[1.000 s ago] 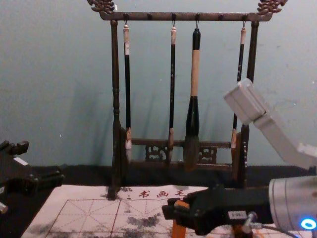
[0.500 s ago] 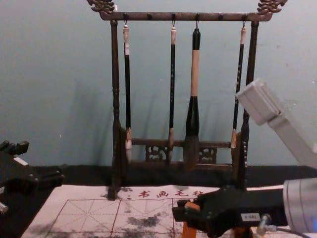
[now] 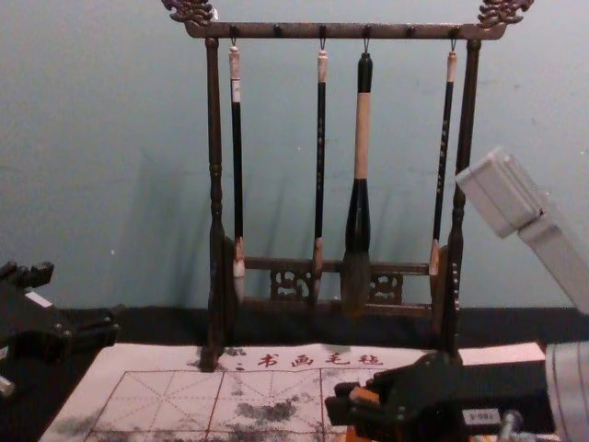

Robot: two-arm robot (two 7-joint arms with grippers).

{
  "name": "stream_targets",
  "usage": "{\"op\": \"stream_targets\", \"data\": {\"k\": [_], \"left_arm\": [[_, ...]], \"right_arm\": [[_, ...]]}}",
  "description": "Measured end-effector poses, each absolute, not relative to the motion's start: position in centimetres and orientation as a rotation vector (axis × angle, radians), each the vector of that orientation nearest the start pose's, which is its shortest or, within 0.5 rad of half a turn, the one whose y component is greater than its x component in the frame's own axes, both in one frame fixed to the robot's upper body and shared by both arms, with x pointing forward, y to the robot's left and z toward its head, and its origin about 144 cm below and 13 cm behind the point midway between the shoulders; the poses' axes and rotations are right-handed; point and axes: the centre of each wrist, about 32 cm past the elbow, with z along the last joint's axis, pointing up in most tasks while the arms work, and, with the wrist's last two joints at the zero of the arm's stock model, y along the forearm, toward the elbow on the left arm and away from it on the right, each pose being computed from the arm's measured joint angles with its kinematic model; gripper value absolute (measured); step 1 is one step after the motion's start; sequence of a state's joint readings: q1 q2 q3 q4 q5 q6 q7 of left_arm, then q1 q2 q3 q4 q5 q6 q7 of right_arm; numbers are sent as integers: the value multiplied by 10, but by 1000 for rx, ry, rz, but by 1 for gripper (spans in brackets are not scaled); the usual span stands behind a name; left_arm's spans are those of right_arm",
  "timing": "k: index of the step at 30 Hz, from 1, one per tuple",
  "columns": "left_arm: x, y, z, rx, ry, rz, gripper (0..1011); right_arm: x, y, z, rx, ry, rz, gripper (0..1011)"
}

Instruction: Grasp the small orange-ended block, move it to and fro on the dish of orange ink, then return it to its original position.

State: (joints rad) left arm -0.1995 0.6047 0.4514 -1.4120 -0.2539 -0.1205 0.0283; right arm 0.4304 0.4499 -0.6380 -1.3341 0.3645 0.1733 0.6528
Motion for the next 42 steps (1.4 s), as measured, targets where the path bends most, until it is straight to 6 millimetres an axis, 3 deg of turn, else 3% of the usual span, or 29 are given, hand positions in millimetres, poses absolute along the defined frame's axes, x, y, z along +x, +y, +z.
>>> {"op": "stream_targets", "data": {"k": [22,42], "left_arm": [[489,310,1140,305,-285,1248,1001],[489,310,1140,305,-285,1248,1001]], "right_arm": [[531,-208,1161,-349,79,-440,114],[545,-188,1159,-341,77,-442,114]]}}
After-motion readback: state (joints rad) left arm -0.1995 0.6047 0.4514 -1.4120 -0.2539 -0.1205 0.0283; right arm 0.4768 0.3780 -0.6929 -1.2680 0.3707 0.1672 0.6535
